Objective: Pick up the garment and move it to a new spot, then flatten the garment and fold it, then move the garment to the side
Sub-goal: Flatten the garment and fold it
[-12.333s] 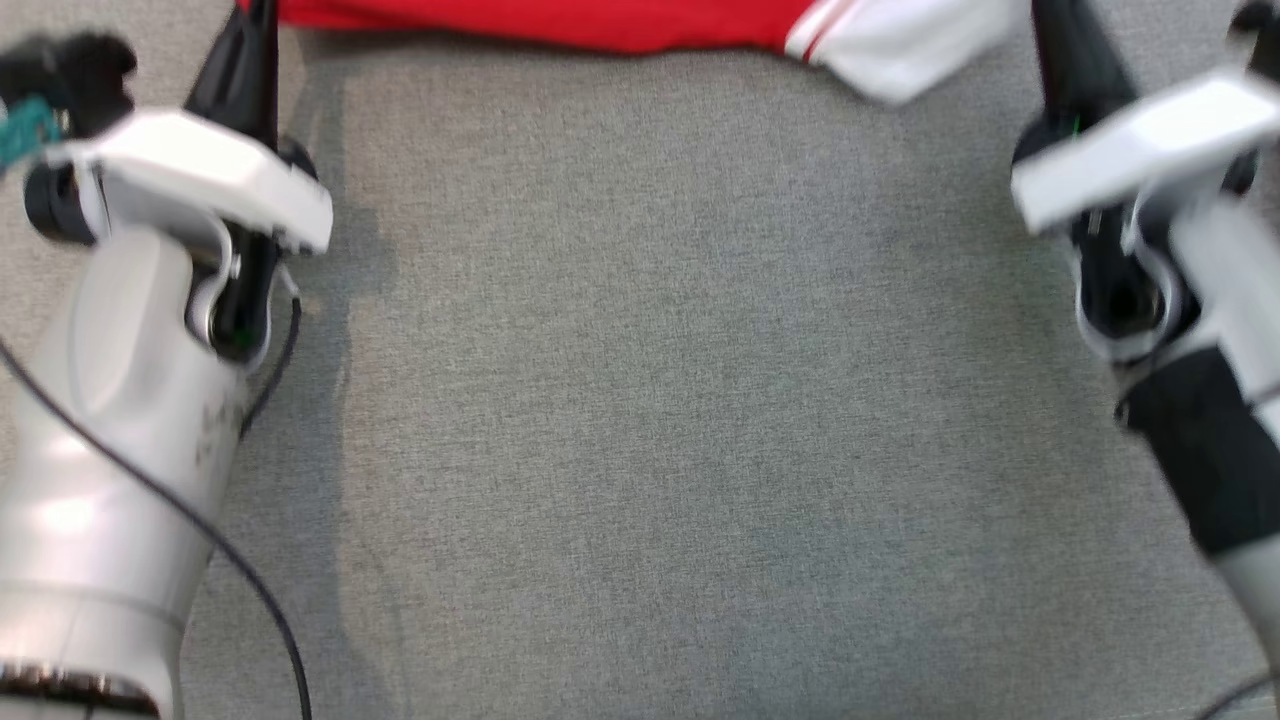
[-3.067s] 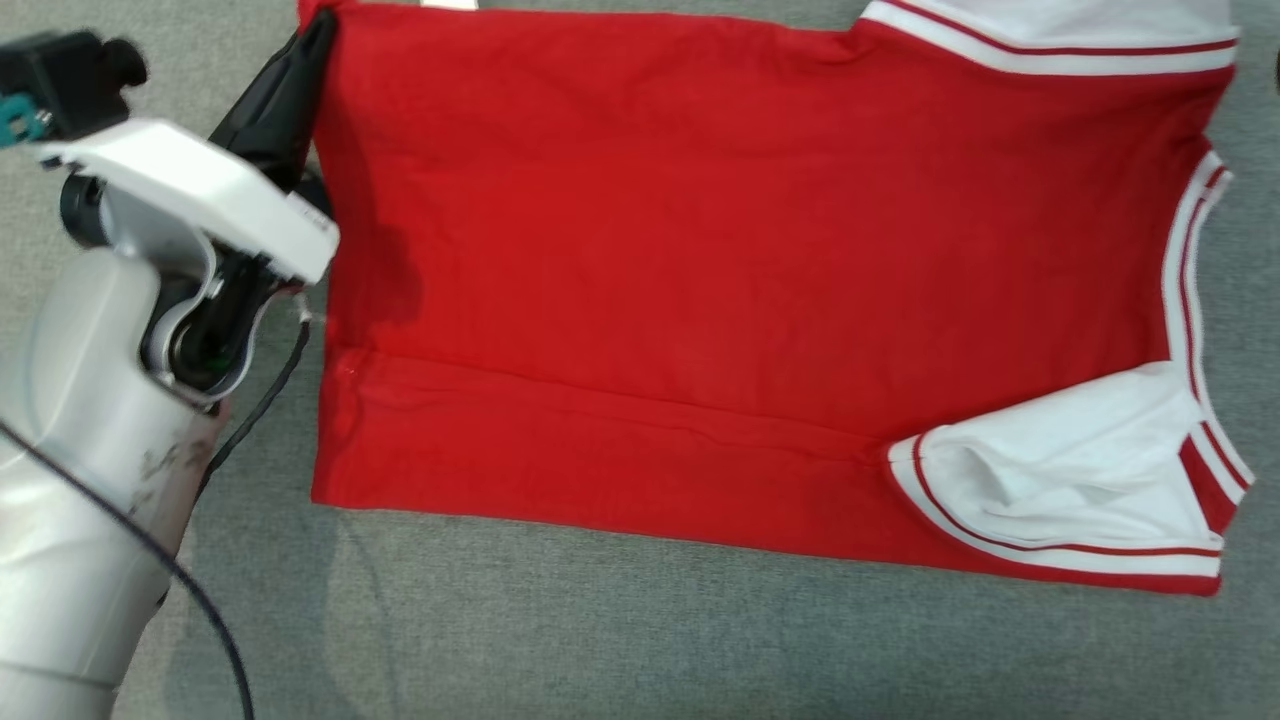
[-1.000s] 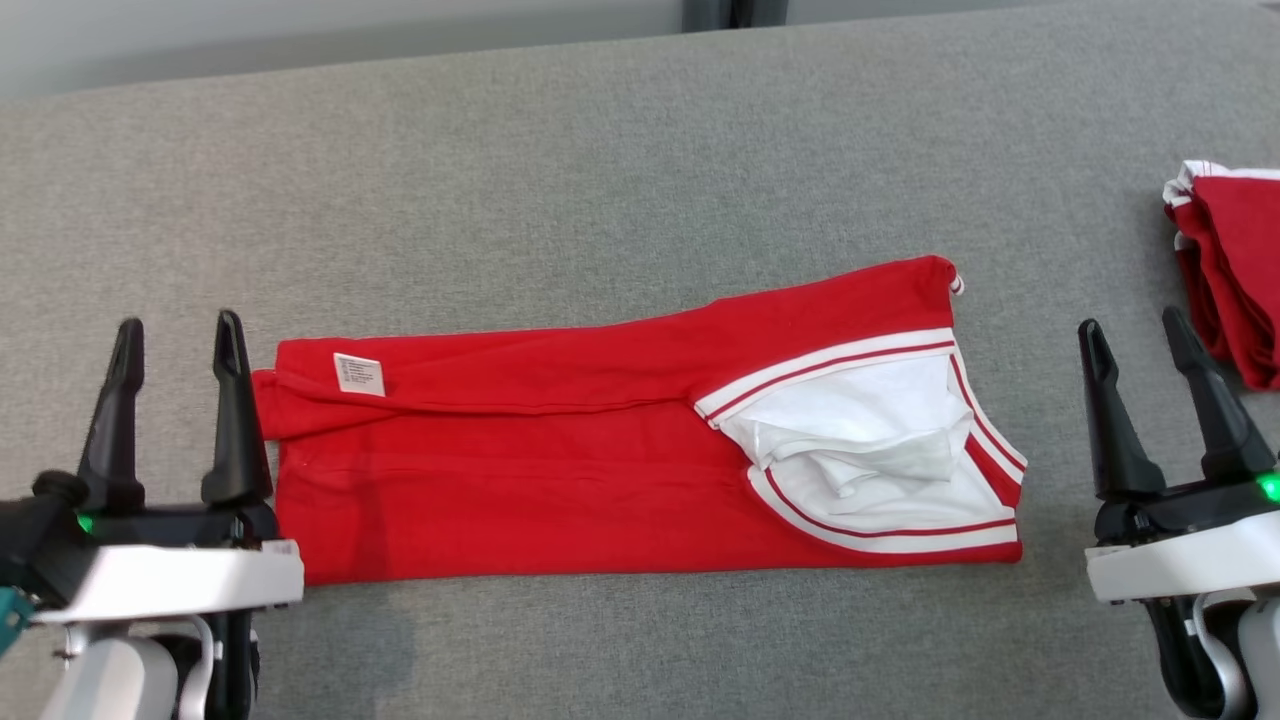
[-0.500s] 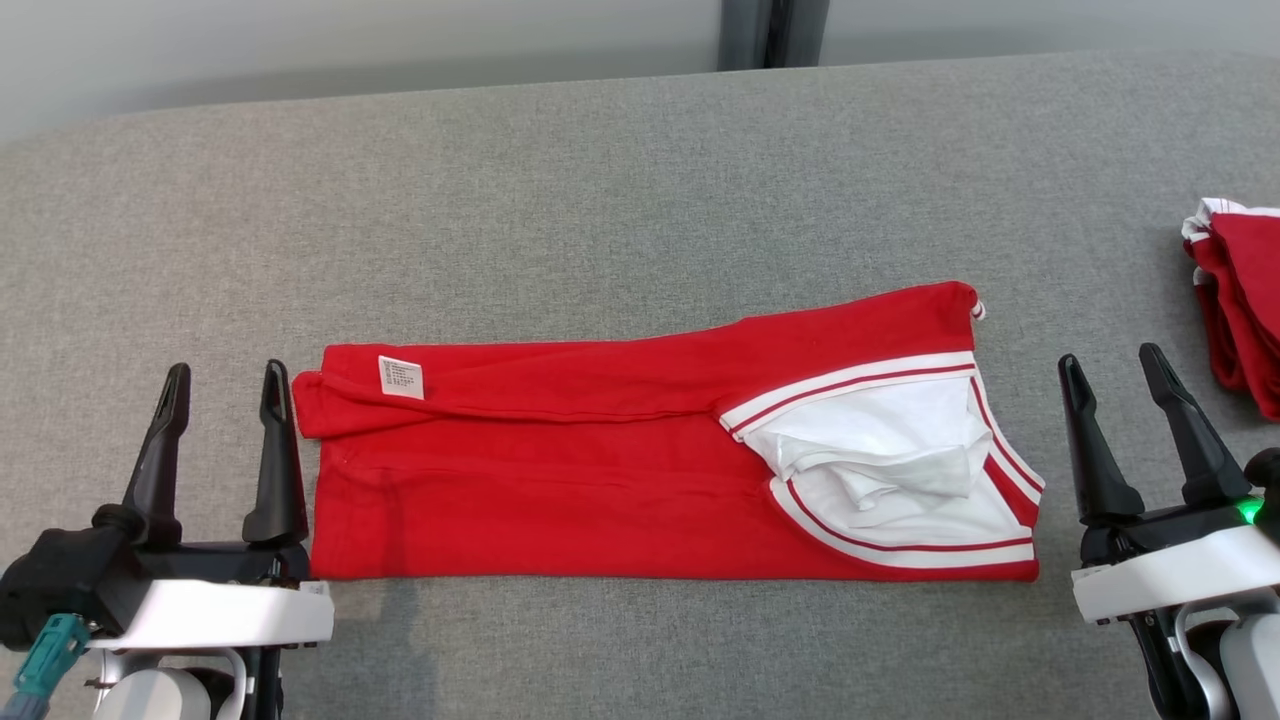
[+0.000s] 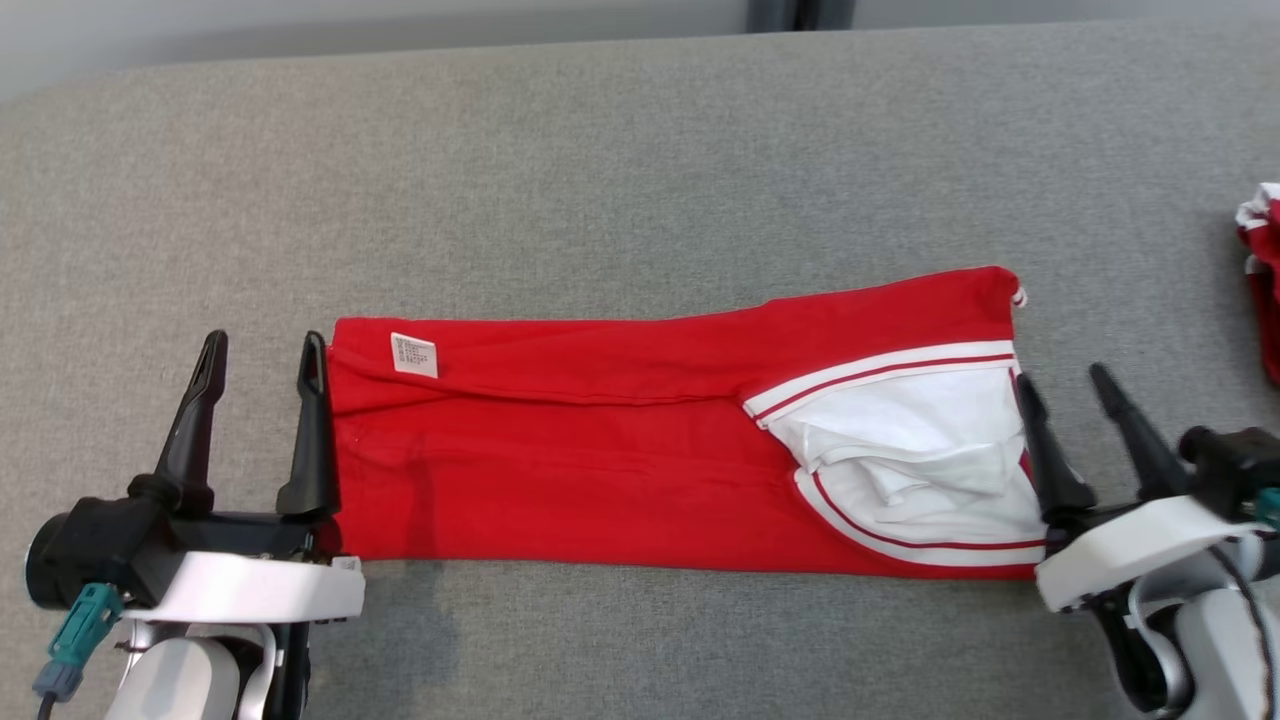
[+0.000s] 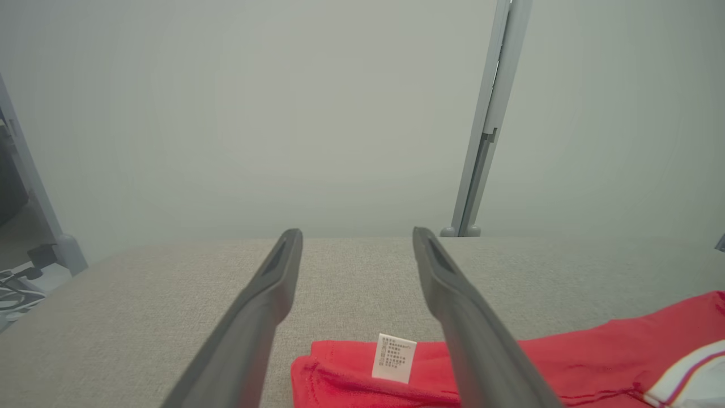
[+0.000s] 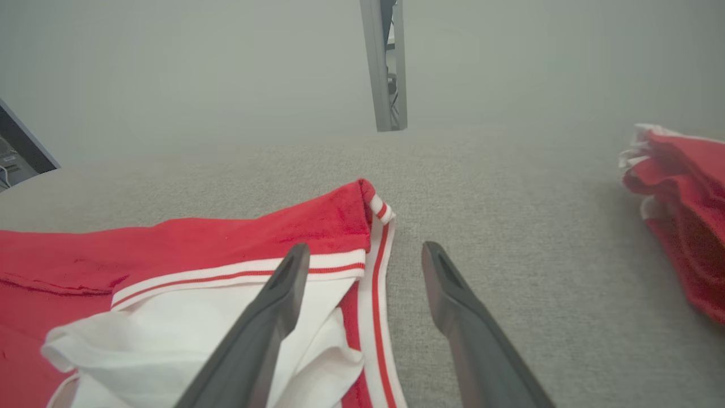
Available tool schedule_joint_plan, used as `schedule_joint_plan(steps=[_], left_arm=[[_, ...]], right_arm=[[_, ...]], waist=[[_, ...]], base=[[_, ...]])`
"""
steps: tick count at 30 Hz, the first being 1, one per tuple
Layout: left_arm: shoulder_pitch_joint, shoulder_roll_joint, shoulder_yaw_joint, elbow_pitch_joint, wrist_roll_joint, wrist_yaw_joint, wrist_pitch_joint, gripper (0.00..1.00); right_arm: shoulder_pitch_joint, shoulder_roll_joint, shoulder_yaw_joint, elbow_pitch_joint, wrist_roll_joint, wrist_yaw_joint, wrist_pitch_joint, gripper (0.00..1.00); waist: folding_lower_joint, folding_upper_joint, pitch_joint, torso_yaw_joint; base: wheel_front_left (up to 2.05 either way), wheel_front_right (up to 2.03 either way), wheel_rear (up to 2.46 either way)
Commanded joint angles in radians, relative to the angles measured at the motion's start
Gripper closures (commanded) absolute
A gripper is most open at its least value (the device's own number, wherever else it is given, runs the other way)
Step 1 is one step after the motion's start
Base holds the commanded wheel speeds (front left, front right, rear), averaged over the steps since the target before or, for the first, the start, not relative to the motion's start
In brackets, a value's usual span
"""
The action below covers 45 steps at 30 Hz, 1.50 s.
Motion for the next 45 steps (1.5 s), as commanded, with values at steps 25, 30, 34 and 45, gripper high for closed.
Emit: schedule_joint_plan(steps=[25,30,34,45], left_arm=[[-0.074,-0.009,0.003,0.022,0.025,-0.017,-0.003,0.00],[-0.070,-0.001,0.010,0.017,0.026,-0.019,-0.003,0.00],[-0.066,0.009,0.016,0.012,0.026,-0.018,-0.003,0.00],[-0.065,0.027,0.015,-0.003,0.023,-0.012,0.012,0.00]], right_arm=[[-0.093,-0.041,0.110,0.256,0.111,-0.004,-0.003,1.00],[-0.093,-0.100,0.038,0.241,0.115,-0.003,-0.036,1.00],[-0.088,-0.140,-0.010,0.224,0.120,-0.002,-0.048,1.00],[-0.137,-0.086,0.063,-0.010,0.094,0.000,-0.018,1.00]], waist=[[0.0000,0.0000,0.061,-0.024],[0.0000,0.0000,0.062,-0.047],[0.0000,0.0000,0.059,-0.070],[0.0000,0.0000,0.044,-0.103]], base=[[0.00,0.00,0.00],[0.00,0.00,0.00],[0.00,0.00,0.00],[0.00,0.00,0.00]])
